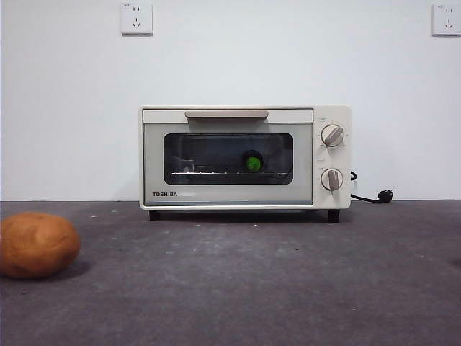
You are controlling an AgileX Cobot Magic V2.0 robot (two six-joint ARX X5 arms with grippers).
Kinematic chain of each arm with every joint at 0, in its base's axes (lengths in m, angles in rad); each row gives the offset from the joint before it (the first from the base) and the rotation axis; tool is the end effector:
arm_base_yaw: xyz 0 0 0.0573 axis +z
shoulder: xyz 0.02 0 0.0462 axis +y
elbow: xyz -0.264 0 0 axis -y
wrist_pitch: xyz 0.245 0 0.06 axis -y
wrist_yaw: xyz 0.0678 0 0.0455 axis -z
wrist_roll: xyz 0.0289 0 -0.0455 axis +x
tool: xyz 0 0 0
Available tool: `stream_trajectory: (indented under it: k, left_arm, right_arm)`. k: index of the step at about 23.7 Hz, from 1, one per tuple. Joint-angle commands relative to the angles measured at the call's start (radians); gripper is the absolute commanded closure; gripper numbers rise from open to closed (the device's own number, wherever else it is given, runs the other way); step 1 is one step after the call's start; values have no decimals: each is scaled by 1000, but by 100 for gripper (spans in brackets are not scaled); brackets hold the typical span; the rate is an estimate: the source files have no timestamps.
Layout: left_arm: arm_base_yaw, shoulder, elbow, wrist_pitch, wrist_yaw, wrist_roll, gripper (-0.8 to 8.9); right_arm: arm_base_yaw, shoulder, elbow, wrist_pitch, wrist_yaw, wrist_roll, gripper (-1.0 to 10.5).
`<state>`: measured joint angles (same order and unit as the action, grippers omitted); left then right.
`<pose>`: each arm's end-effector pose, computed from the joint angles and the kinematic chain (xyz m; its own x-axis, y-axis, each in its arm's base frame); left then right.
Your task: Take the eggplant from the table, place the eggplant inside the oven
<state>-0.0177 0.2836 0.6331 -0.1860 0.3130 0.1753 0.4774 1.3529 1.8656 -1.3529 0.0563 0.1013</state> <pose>0.0700 -0.0101 0.3331 0.9331 -0.3245 0.1549 0.2873 0.9319 0.2214 0.1886 0.0957 0.4617 0.6176 0.2561 -0.7436 -0.3563 0.9340 0.0258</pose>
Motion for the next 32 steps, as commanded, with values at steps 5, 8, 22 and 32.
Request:
stream_trajectory:
  k: [5,8,22,32]
  left_arm:
    - [45,-193,-295,22,-9,7,818]
    - [56,-265,-390,23,-55,5,818]
    - [59,-280,-626,28,-79,-126,818]
    - [59,-236,-625,34,-49,-141,818]
  right_arm:
    - [1,106,-6,-23,5,10,946]
    - [1,137,-6,-23,5,10,946]
    - [0,149,-5,-16,5,10,946]
    - [0,149,-5,21,6,10,946]
